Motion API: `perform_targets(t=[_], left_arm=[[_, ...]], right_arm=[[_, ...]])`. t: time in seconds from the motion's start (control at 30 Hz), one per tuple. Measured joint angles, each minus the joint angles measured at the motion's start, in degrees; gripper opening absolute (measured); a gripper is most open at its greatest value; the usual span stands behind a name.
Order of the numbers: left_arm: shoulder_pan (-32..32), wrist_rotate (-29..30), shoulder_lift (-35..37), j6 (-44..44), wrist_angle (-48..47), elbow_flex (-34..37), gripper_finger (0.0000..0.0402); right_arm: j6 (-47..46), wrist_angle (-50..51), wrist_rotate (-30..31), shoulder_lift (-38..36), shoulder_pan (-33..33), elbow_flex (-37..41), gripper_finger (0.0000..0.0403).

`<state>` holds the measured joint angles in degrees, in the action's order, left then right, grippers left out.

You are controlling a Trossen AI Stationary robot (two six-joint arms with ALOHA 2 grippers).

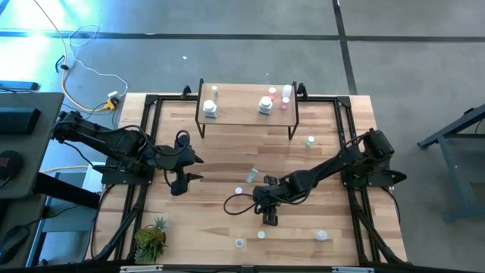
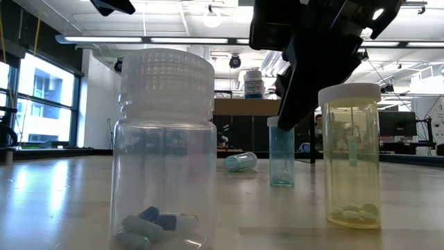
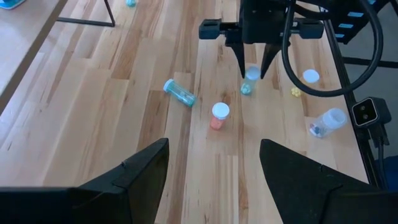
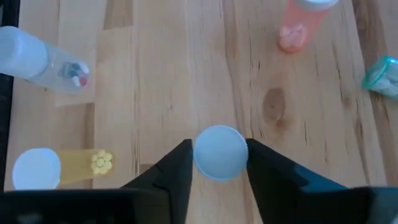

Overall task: Pick and place medicine bottles onto shelf by color
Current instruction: Put the bottom blue pill bottle on the shelf

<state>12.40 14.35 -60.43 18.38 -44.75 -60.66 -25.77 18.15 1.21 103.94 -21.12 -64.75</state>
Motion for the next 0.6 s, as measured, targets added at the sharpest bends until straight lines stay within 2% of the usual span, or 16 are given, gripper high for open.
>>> perform_targets(t=[0.2, 0.6], left_arm=[[0.00, 0.06, 0.00, -0.10, 0.00, 0.00, 0.0243], [-0.02, 6.70, -0.01, -0.01, -0.04, 0.00, 0.0243]], right_arm=[[-1.65, -0.09, -0.28, -0.04, 0.02, 0.00, 0.0094], [-5.04, 0.64, -3.23, -0.26, 0.48, -1.95, 0.0094]])
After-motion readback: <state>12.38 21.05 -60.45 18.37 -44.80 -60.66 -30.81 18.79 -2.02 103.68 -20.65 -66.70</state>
